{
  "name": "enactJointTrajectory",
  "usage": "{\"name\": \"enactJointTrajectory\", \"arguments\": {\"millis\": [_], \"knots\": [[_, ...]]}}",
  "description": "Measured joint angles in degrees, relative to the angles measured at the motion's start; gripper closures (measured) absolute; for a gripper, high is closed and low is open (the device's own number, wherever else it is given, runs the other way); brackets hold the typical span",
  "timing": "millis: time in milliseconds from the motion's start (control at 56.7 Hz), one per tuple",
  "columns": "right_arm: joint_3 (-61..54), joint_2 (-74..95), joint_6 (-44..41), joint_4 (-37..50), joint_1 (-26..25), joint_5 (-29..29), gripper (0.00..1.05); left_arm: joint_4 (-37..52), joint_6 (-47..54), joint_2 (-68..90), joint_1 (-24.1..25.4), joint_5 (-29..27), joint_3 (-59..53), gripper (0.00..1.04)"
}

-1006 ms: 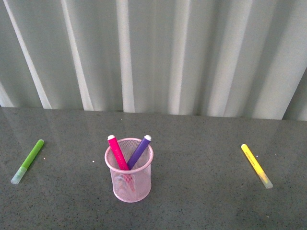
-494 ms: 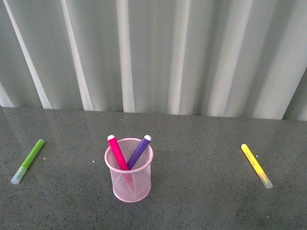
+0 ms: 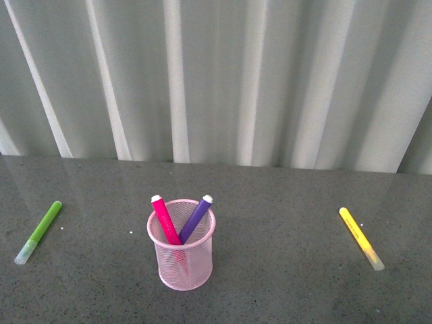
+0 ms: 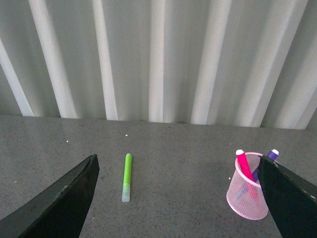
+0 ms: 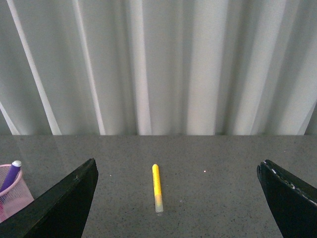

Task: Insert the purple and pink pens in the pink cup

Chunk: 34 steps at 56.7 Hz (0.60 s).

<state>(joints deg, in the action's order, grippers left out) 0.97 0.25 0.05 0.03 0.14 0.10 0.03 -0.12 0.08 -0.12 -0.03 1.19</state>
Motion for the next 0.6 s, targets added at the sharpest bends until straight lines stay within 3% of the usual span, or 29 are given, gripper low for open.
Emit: {"name": "enactJointTrajectory", "arguments": {"millis": [600], "knots": [[0.0, 0.0, 0.0, 0.0, 0.0, 0.0, 0.07, 0.0, 0.0, 0.0, 0.0, 0.0, 0.0, 0.07]]}}
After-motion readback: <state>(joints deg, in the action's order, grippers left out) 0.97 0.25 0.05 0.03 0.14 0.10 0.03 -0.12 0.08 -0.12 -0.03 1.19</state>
